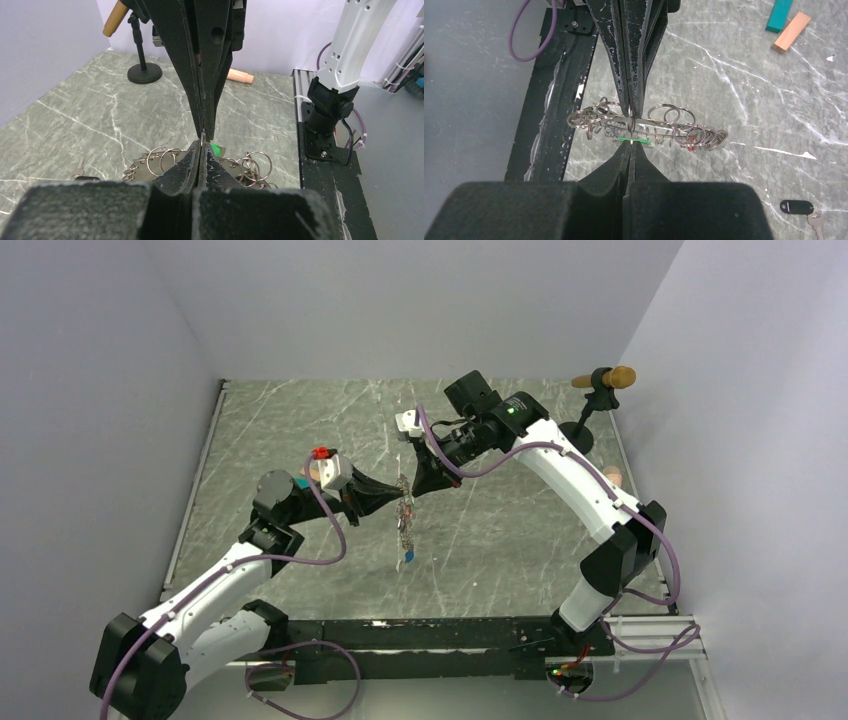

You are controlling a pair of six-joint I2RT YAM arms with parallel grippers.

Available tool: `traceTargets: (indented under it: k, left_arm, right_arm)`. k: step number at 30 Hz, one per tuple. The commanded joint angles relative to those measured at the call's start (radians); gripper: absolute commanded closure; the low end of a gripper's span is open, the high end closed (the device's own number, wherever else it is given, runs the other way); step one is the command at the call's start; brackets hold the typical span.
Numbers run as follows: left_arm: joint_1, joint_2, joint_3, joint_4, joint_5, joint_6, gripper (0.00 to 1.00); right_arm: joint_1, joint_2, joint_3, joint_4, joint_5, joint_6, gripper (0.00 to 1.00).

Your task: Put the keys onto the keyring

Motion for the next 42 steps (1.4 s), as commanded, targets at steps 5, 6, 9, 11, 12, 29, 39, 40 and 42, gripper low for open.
traceTargets:
  k: [5,6,9,11,12,29,39,40,42]
  left_arm:
    - [0.0,0.011,0.022,0.067,0.041,-0.021,1.0]
    - [-0.001,0.011,0.022,0.065,0.041,-0.021,1.0]
    - [-0.001,0.012,0.022,0.067,0.04,-0.022,1.0]
    - [-0.001,0.012,0.022,0.069,0.041,-0.022,1.0]
    - [-0.001,0.012,0.022,0.068,0.04,-0.022,1.0]
    - [-0.002,0.013,0.02,0.077,0.049,-0.022,1.0]
    - [-0.003,0.005,0.035,0.014,0.038,0.023,1.0]
    - [-0.003,0.005,0.038,0.006,0.037,0.028,1.0]
    - [-0.004,0.005,0.044,-0.013,0.04,0.039,1.0]
  right_arm:
    - [0.006,-0.001,0.031,0.043,-0.081,0.017,1.0]
    - [0.006,-0.001,0.031,0.043,-0.083,0.018,1.0]
    - [0.006,0.002,0.031,0.046,-0.088,0.02,1.0]
    - [0.004,0.003,0.029,0.047,-0.092,0.022,1.0]
    - [0.006,0.003,0.03,0.048,-0.092,0.022,1.0]
    - [0.003,0.006,0.02,0.065,-0.118,0.046,1.0]
    - [-0.001,0.003,0.018,0.068,-0.116,0.047,1.0]
    - [-0.001,0.003,0.018,0.068,-0.117,0.048,1.0]
    - [0.0,0.004,0.017,0.069,-0.115,0.048,1.0]
